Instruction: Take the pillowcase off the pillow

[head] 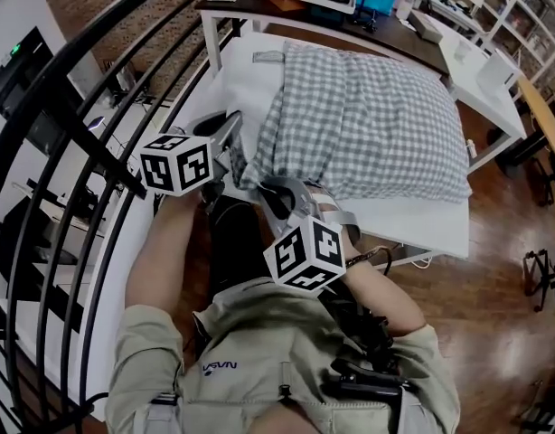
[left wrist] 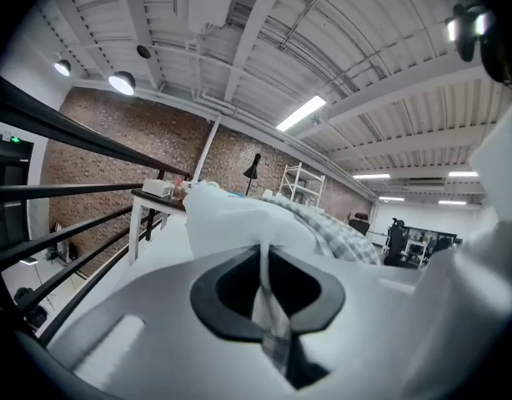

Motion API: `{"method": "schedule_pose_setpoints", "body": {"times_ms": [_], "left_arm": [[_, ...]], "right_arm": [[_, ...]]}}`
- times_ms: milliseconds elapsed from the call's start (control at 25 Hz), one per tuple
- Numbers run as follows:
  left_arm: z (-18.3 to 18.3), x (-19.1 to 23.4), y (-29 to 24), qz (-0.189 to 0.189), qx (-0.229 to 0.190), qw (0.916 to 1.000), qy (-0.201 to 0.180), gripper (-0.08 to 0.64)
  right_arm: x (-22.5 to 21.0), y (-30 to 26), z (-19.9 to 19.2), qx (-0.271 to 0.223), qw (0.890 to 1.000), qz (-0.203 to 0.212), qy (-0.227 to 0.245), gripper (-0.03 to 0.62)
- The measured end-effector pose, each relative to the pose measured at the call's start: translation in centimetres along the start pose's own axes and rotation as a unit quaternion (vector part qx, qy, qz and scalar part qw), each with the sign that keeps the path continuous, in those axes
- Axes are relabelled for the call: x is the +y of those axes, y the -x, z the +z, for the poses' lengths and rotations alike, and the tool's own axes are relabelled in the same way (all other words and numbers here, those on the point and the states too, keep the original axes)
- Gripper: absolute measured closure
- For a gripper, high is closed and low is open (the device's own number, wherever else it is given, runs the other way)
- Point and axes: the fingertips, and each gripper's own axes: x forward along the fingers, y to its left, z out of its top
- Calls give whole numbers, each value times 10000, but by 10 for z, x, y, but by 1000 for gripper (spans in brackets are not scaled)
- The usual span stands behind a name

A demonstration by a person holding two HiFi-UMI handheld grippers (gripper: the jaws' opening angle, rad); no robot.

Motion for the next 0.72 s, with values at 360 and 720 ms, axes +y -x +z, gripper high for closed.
{"method": "schedule_pose_setpoints", "body": {"times_ms": [360,720], "left_arm": [[76,38,2,191,-722,9945,739,546],[2,32,28,-476,66,9956,806,535]], "right_arm": [[-42,47,-74,1264,9912,-94,391,577],[-62,49,-148,1675,9838,-272,-572,575]]}}
